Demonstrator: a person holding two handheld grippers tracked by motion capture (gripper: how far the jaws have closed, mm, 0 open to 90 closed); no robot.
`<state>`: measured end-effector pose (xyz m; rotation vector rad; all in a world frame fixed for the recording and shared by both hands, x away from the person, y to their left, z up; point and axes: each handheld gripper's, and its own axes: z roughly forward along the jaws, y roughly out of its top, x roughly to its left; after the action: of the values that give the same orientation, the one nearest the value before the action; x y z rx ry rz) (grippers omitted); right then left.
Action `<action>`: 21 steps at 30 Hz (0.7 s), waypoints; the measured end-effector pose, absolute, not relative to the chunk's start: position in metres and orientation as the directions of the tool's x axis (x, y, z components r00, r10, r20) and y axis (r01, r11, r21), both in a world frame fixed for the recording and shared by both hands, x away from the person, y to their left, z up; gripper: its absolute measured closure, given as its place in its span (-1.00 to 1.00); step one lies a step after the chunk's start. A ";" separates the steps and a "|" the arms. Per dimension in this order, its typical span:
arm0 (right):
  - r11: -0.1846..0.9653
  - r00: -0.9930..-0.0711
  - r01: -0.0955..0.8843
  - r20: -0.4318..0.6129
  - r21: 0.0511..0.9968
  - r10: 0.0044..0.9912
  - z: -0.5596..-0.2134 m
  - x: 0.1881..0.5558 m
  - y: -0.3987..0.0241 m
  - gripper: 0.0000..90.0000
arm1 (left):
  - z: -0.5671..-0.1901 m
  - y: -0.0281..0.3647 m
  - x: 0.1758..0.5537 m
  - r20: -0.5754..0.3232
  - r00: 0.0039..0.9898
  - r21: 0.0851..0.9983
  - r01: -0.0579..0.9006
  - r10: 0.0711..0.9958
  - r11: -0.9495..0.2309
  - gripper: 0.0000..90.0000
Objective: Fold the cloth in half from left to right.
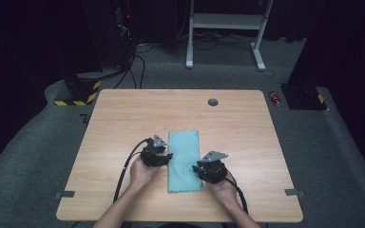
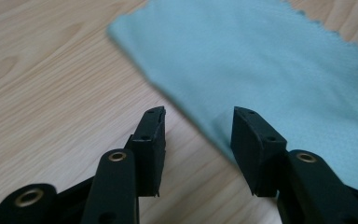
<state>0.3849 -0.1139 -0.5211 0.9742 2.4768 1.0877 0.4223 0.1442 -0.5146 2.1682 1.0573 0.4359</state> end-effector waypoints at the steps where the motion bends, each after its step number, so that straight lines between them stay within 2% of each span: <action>1: 0.494 -0.740 0.473 0.024 0.730 0.673 -0.521 0.385 -0.114 0.53 | -0.513 0.148 0.419 0.017 0.607 0.700 0.560 0.794 -0.443 0.22; 2: 0.495 -0.741 0.470 0.022 0.731 0.671 -0.521 0.385 -0.114 0.52 | -0.512 0.151 0.416 0.012 0.604 0.703 0.562 0.797 -0.436 0.22; 4: 0.494 -0.740 0.472 0.024 0.730 0.673 -0.521 0.385 -0.114 0.51 | -0.505 0.155 0.406 -0.058 0.610 0.740 0.558 0.791 -0.376 0.21; 8: 0.498 -0.737 0.468 0.012 0.730 0.676 -0.521 0.383 -0.112 0.51 | -0.500 0.140 0.388 -0.073 0.658 0.750 0.531 0.749 -0.394 0.18; 14: 0.496 -0.738 0.472 0.020 0.729 0.674 -0.521 0.384 -0.113 0.51 | -0.516 0.118 0.371 0.013 0.690 0.703 0.509 0.724 -0.497 0.16; 18: 0.497 -0.739 0.474 0.021 0.727 0.673 -0.521 0.384 -0.114 0.51 | -0.517 0.132 0.362 0.001 0.673 0.710 0.521 0.740 -0.474 0.17; 21: 0.494 -0.738 0.476 0.025 0.727 0.674 -0.520 0.383 -0.113 0.48 | -0.515 0.143 0.352 -0.044 0.660 0.727 0.536 0.750 -0.429 0.16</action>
<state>0.3832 -0.1129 -0.5204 0.9773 2.4780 1.0841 0.3523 0.1431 -0.5151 2.1369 0.9913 0.3723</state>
